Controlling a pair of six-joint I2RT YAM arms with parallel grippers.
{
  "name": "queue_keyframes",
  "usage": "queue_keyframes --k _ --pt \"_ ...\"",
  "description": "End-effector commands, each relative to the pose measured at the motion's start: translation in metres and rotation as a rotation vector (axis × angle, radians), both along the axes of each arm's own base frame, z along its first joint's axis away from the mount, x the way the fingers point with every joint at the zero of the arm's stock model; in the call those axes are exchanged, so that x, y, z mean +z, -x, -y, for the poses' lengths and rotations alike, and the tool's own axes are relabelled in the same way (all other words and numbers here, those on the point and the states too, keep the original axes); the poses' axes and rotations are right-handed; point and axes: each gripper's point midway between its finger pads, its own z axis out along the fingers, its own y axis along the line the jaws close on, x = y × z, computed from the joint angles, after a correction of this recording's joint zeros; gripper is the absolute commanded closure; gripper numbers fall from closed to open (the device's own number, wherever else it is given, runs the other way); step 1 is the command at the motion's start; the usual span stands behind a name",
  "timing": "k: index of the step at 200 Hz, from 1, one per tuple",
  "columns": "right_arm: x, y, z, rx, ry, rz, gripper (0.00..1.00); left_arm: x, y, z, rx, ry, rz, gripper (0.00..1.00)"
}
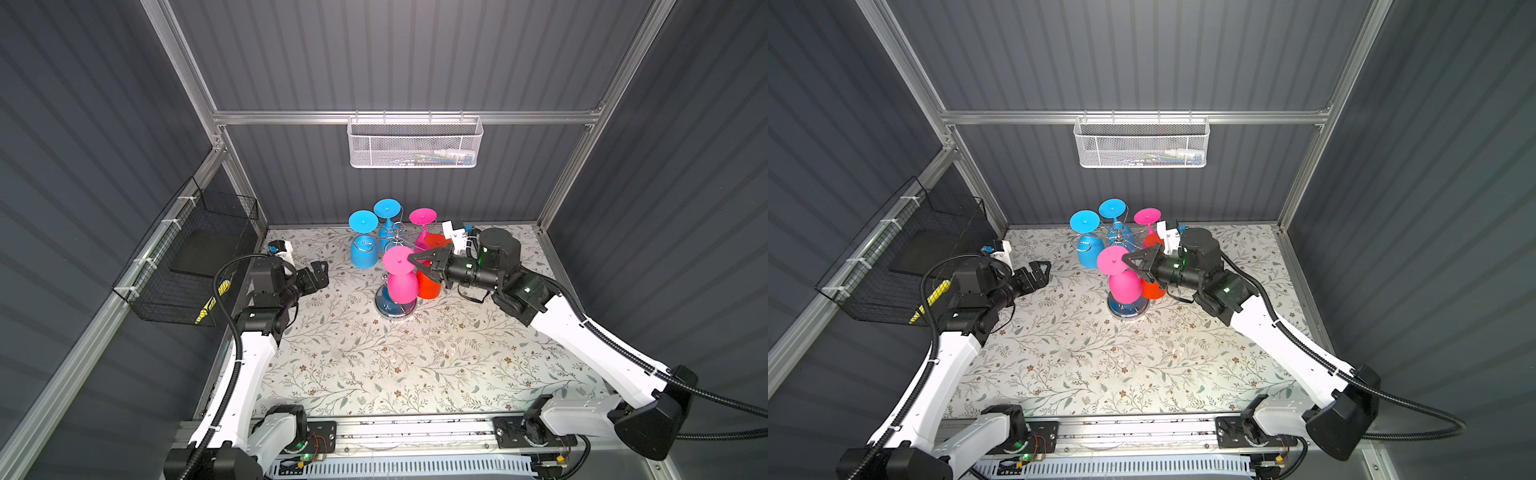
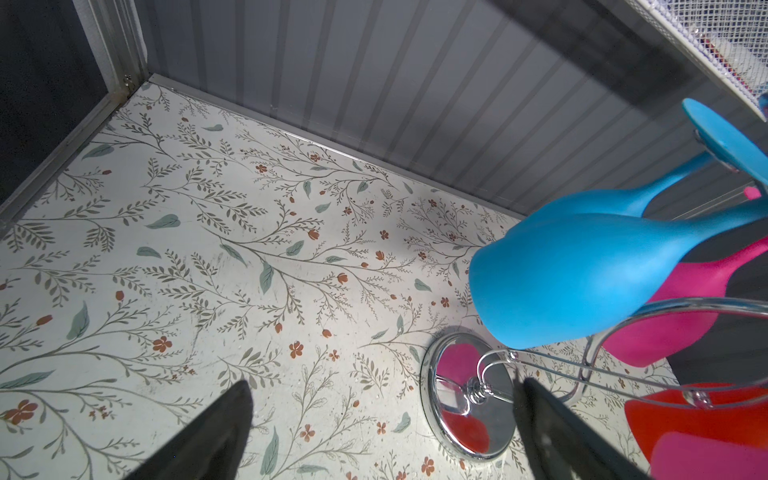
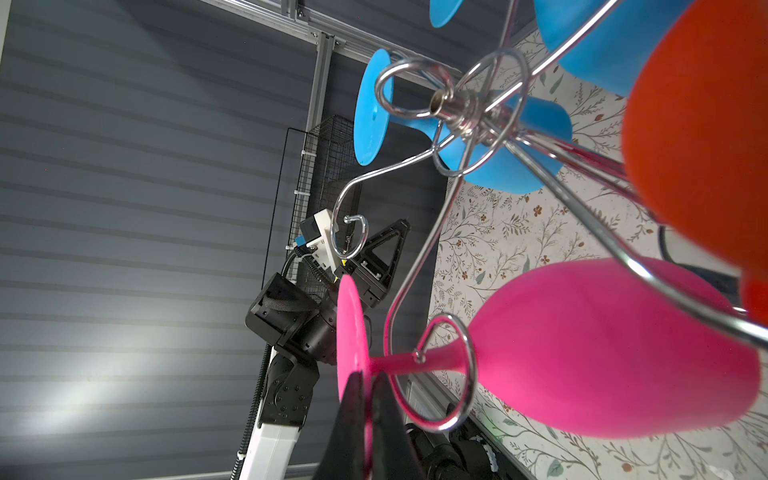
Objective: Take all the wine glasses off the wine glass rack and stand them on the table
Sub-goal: 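Pull the pink glass off its rack hook with the right gripper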
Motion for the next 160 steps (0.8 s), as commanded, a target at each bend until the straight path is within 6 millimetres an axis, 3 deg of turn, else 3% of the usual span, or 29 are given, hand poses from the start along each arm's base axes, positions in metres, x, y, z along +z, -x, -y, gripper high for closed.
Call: queue_keyframes --k 1,160 --pt "0.017 0.001 0.001 -0.013 -0.019 0.04 1.0 0.019 0.003 0.001 -0.01 -0.022 0.04 0.0" --pt "0.029 -0.009 -0.003 -0.042 -0.024 0.056 1.0 0.017 0.003 0.001 -0.012 -0.025 0.036 0.0"
